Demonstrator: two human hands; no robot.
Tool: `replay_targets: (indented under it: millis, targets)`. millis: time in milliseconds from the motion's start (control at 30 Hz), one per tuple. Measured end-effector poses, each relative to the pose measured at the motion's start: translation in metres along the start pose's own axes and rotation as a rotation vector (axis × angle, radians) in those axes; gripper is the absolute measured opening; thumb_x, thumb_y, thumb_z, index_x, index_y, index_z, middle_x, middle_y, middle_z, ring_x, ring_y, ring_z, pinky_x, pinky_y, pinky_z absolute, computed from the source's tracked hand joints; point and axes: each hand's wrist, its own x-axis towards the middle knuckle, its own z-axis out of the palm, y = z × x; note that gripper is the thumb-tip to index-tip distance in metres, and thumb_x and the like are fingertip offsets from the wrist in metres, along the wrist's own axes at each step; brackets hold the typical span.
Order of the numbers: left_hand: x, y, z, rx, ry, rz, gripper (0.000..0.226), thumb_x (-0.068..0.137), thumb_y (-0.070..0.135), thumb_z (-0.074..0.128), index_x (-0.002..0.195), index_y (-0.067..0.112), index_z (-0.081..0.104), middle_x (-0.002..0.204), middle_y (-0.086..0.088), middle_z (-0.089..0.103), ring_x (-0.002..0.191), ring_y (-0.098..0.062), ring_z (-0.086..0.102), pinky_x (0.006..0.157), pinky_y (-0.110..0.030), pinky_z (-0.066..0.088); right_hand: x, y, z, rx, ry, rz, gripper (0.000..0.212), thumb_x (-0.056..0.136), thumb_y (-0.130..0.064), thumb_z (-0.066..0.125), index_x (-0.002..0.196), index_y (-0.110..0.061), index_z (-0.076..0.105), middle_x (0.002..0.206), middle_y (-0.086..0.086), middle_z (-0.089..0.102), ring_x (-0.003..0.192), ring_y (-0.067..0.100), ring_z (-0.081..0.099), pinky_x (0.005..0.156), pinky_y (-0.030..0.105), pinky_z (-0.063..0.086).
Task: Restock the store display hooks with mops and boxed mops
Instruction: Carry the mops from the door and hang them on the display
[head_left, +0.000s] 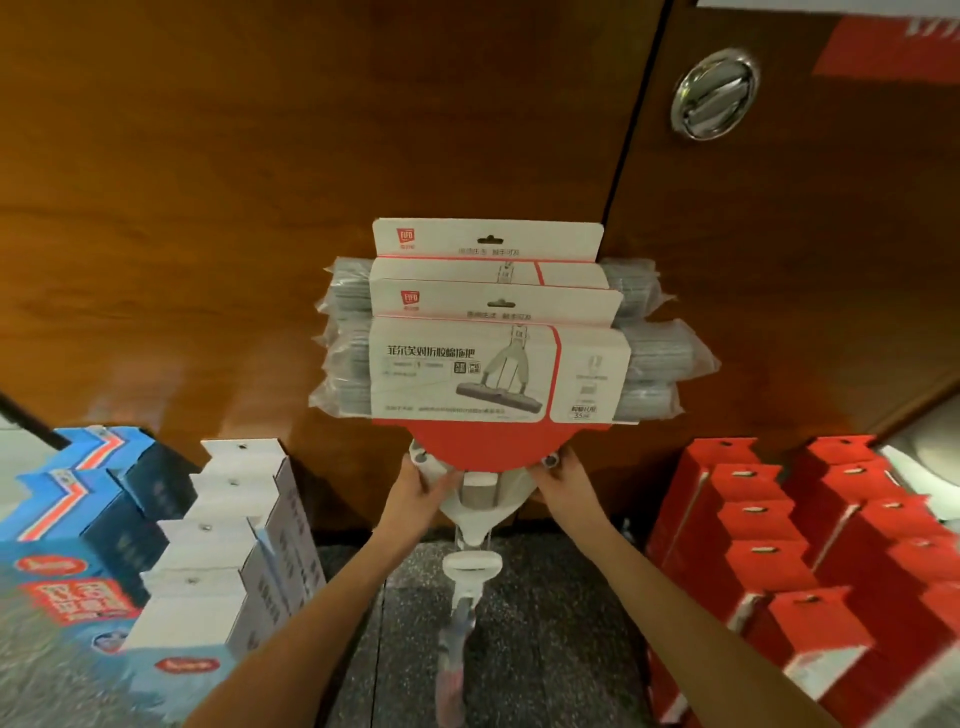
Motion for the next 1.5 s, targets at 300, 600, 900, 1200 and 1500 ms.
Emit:
replay_targets:
  millis: [300,600,900,1200,1500]
  targets:
    - [-0.062,0.173,0.015,0.079,-0.100,0.211,0.051,0.090,0.034,0.061,0.133,0.023,0.037,0.117,0.011,0.062,0.107,0.002,0.059,0.087,-0.016,0.049,-0.113,-0.152,-0.064,0.037,0.231,-0.039,0.021,0.091,-0.035,0.059,0.109,-0.031,0.049,0.111,-0.002,0.063,0.105,0.019,0.062,0.096,0.051,0.049]
    - [-0.139,0.352,0.132,-0.239,-0.151,0.331,0.053,0.088,0.038,0.062,0.128,0.012,0.038,0.122,-0.005,0.055,0.113,-0.016,0.055,0.090,-0.029,0.047,-0.247,-0.281,-0.194,0.115,0.509,-0.254,0.020,0.092,-0.036,0.058,0.104,-0.020,0.053,0.108,0.019,0.064,0.097,0.030,0.066,0.088,0.052,0.053]
    - [-0.217,0.454,0.318,-0.316,-0.277,0.464,0.037,0.091,0.028,0.061,0.120,0.021,0.039,0.107,0.009,0.054,0.100,-0.004,0.054,0.078,-0.016,0.044,-0.345,-0.271,-0.354,0.095,0.532,-0.290,0.035,0.087,-0.020,0.067,0.118,-0.012,0.052,0.112,0.006,0.064,0.098,0.017,0.062,0.080,0.029,0.051]
    - [-0.263,0.534,0.521,-0.410,-0.450,0.652,0.039,0.090,0.030,0.061,0.125,0.019,0.045,0.109,0.002,0.057,0.095,0.000,0.058,0.085,-0.021,0.048,-0.394,-0.219,-0.515,0.054,0.519,-0.218,0.028,0.082,-0.020,0.070,0.106,-0.012,0.056,0.095,0.002,0.064,0.089,0.014,0.063,0.089,0.039,0.054]
    - [-0.230,0.598,0.719,-0.392,-0.688,0.658,0.014,0.098,0.031,0.047,0.109,0.025,0.043,0.093,0.008,0.052,0.086,-0.005,0.055,0.068,-0.011,0.047,-0.374,-0.212,-0.719,-0.120,0.796,-0.314,0.017,0.096,-0.028,0.054,0.099,-0.012,0.059,0.083,-0.004,0.063,0.074,0.005,0.059,0.070,0.023,0.047]
